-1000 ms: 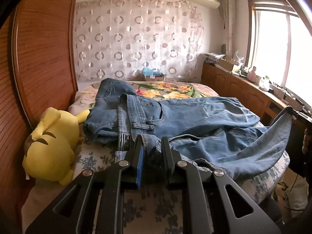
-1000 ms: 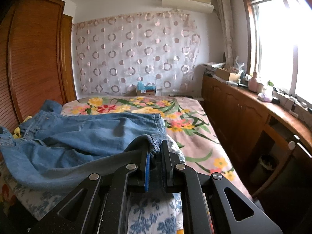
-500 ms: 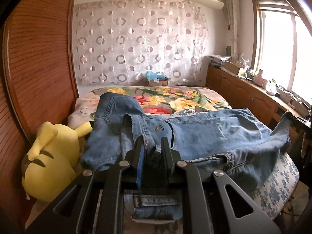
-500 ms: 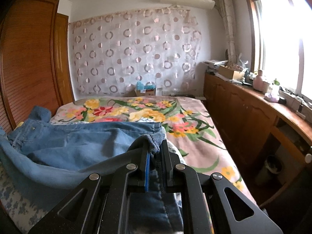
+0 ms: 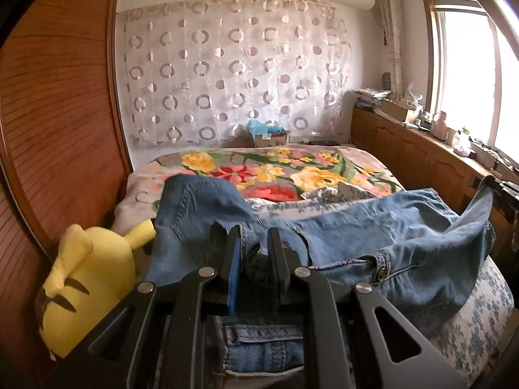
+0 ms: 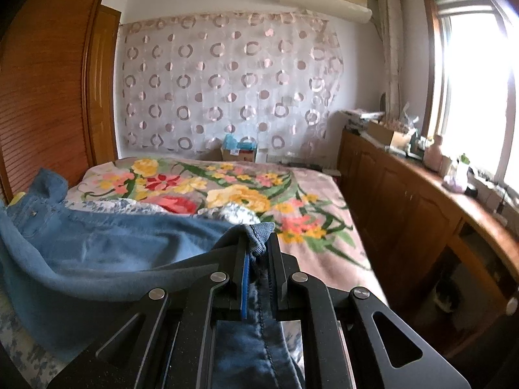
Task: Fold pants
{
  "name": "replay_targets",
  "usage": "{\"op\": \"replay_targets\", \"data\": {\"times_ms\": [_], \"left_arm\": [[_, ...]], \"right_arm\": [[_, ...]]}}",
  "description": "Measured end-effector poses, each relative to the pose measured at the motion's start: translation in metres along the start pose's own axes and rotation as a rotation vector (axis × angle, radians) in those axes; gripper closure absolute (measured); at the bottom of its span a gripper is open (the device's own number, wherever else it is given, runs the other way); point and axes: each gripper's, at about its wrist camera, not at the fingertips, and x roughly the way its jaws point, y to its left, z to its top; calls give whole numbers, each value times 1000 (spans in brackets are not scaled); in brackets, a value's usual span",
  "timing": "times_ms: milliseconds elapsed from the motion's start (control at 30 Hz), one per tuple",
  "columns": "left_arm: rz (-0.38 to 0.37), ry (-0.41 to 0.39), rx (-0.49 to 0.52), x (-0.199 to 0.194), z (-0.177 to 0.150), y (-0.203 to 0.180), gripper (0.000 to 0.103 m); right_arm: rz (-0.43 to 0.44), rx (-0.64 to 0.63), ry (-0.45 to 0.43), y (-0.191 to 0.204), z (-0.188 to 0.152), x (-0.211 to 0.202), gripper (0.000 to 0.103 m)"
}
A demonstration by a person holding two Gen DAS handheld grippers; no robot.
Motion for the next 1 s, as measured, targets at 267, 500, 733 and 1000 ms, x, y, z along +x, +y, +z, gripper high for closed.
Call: {"op": "replay_targets", "data": {"times_ms": [267,500,733,1000], "left_arm": [[26,-21,17,30,29,5,86],[46,5,24,67,44,14,86],[62,43,13,97,50,20,91],[68,103,29,107,33,19,91]], "right_arm": [[-30,-54,-26,11,7,26,94],[-69,-91,7,20,13,62,95],[-116,-135,73,36,26,106,95],[-102,-150,205,54,16,146,94]]}}
